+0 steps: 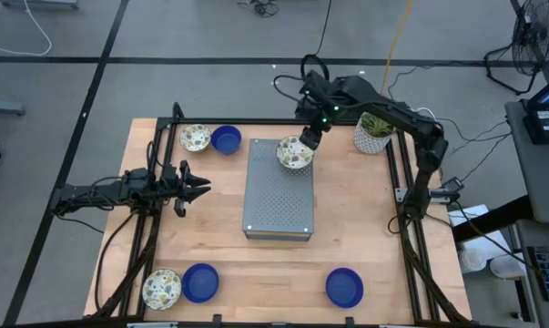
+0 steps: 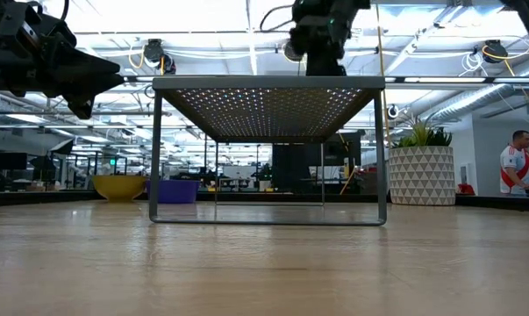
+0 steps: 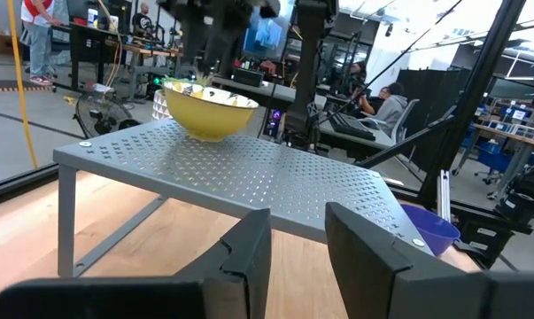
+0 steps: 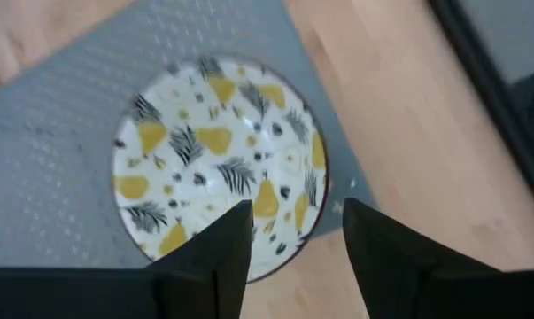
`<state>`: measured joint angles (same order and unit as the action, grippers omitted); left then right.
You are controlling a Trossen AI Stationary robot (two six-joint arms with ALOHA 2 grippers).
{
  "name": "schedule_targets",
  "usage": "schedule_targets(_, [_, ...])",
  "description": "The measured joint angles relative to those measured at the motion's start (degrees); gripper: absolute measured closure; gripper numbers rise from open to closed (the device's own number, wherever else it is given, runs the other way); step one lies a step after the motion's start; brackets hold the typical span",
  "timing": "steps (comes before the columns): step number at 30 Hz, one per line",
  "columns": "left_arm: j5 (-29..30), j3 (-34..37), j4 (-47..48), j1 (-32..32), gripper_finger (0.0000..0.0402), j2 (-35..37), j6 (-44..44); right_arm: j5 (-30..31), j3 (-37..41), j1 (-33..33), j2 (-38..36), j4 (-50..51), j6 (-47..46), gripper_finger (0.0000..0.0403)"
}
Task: Pick & Place Mini bowls
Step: Put the bottom right blue bowl on the shelf
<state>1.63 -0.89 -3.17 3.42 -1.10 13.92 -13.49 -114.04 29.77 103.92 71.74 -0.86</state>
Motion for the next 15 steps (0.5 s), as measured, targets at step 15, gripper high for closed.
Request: schedule_targets(15, [0.00, 0.00, 0.02, 0.00, 0.0289, -0.01, 0.00, 0.06, -0.11, -24.99, -13.13, -3.86, 3.81, 0.0259])
